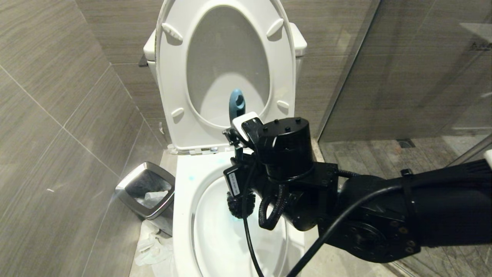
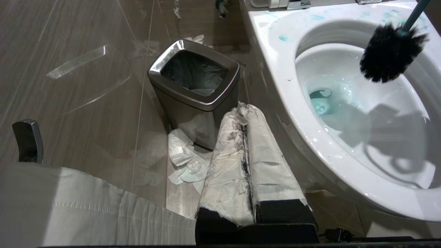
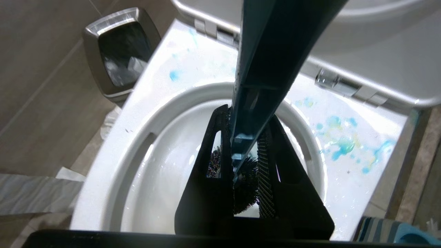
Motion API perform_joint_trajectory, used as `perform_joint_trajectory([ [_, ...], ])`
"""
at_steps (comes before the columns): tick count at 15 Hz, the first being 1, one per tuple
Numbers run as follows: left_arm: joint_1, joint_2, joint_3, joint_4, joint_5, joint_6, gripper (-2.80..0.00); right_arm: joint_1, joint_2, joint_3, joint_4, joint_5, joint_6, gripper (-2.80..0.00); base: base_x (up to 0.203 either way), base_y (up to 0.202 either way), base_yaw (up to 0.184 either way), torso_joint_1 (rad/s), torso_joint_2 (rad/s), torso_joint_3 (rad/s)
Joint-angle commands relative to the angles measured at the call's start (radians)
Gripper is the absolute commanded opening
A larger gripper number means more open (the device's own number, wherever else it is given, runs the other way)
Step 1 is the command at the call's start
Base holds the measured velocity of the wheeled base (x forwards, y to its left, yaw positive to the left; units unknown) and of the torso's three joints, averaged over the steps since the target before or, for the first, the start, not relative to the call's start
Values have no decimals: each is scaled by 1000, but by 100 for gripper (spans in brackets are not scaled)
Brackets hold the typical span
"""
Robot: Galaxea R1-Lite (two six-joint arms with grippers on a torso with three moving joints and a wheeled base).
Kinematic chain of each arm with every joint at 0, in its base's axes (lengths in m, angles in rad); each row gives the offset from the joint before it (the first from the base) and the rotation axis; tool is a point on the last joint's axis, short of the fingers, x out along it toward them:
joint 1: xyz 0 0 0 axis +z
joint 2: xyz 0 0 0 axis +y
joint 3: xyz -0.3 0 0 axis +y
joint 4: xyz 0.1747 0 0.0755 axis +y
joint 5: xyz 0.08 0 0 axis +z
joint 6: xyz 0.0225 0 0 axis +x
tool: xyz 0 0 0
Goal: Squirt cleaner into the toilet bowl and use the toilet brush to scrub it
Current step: Scrub the toilet bowl
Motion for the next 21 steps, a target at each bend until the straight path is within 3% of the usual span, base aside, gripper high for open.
perform_joint_trajectory([
  [1, 0, 1, 0, -1, 0, 0, -280, -33, 98, -17, -9, 6, 15, -280, 0, 0, 0, 0, 0, 0],
  [14, 0, 1, 0, -1, 0, 0, -280, -113, 527, -390, -11, 3, 62, -280, 0, 0, 0, 0, 0, 0],
  [21, 0, 1, 0, 0, 0, -1, -280, -126, 622, -492, -8, -51, 58, -280, 0, 0, 0, 0, 0, 0],
])
